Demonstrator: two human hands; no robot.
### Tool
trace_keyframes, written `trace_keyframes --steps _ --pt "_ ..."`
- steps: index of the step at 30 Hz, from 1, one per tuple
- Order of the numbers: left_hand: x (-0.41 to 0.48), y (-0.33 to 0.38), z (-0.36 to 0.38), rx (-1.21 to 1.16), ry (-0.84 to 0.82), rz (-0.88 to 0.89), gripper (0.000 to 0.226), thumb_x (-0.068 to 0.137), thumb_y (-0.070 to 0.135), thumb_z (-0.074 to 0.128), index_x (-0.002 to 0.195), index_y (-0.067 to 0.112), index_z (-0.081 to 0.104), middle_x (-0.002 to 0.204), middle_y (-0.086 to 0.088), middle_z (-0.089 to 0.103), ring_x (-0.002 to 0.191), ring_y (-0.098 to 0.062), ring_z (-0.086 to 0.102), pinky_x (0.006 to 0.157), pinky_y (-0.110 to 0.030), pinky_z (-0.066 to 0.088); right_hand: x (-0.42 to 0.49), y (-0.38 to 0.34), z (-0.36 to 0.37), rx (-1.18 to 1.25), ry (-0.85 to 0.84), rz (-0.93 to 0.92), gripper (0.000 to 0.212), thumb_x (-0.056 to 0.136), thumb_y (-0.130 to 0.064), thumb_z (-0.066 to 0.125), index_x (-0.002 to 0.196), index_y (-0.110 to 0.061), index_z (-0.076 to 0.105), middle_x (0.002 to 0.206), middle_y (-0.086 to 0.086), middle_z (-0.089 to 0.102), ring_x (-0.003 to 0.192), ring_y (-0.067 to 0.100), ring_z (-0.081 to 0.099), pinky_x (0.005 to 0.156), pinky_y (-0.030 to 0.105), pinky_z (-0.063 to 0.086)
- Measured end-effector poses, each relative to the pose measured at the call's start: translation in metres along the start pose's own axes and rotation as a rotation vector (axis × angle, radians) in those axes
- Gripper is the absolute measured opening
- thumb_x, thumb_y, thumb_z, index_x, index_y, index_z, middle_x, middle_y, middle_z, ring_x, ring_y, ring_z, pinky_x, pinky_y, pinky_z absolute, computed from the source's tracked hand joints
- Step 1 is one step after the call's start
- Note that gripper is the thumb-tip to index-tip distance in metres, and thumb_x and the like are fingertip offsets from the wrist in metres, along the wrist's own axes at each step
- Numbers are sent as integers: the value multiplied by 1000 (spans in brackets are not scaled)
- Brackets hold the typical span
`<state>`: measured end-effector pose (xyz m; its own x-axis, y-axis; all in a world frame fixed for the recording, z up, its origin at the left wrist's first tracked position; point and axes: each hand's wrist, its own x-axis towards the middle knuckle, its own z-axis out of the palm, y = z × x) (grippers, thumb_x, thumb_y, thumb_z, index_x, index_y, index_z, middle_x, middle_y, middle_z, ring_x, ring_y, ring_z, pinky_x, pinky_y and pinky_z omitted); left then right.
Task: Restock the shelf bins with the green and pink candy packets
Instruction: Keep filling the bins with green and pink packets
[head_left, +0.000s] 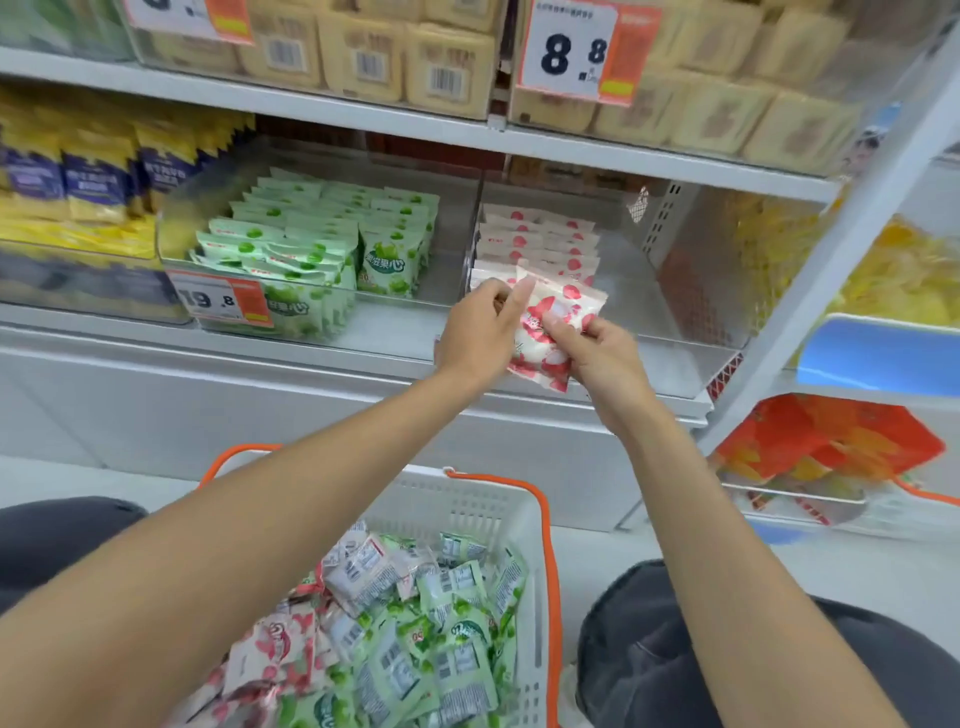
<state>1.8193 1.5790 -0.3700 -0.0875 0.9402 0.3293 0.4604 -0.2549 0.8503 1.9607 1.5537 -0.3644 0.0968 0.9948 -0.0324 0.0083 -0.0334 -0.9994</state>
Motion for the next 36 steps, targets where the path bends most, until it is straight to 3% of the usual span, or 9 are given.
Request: trace_keyframes --steps 5,9,11,15,18,22,26,32,36 --pt "48 8 16 193 -48 95 33 104 37 38 83 15 52 73 7 55 72 -15 53 66 -36 43 60 -28 -47 -32 344 -49 47 86 -32 72 108 7 61 87 14 72 73 20 69 69 40 55" --pt "65 -11 26 522 -74 280 21 101 19 41 94 14 61 97 0 59 96 -22 51 83 -34 38 108 -33 -50 -356 204 62 28 87 -30 71 97 -7 59 87 11 63 55 9 60 54 28 44" --pt "65 -21 31 602 -78 336 21 100 18 39 95 17 60 99 0 58 96 -22 49 84 -32 31 130 -23 -42 -444 122 113 30 87 -29 71 105 -5 64 91 8 66 64 13 63 57 30 48" --pt "64 -26 33 586 -65 332 19 97 14 42 89 16 59 92 0 60 90 -20 51 84 -33 38 160 5 -34 -689 -5 187 30 87 -19 71 110 -2 62 111 10 67 100 25 64 87 34 51" --pt "60 -25 33 562 -52 357 17 96 12 45 87 16 59 87 2 59 87 -19 51 82 -34 39 171 14 -35 -914 -80 294 47 79 -21 79 117 -3 57 112 10 64 96 24 62 83 31 52" --pt "58 -26 35 542 -16 377 17 95 12 47 85 16 59 84 2 60 85 -19 52 81 -37 42 178 16 -28 -881 -43 249 49 77 -16 80 120 -7 58 114 9 62 97 24 63 73 30 53" --pt "57 -27 35 524 3 413 16 95 11 48 86 15 61 85 1 61 86 -21 54 81 -39 44 184 21 -24 -885 -11 266 61 72 -18 84 124 -6 54 118 9 62 105 25 63 84 36 57" --pt "55 -33 33 445 6 477 19 94 14 46 88 13 64 88 1 61 87 -18 52 82 -37 44 177 14 -30 -926 30 261 37 78 -13 77 111 -2 63 109 10 65 98 25 65 86 34 55" --pt "33 -38 24 376 167 533 17 91 16 49 89 15 66 95 2 58 95 -15 46 78 -26 29 148 1 -27 -1055 201 72 35 84 -14 69 113 -1 55 118 19 60 108 34 58 86 38 49"
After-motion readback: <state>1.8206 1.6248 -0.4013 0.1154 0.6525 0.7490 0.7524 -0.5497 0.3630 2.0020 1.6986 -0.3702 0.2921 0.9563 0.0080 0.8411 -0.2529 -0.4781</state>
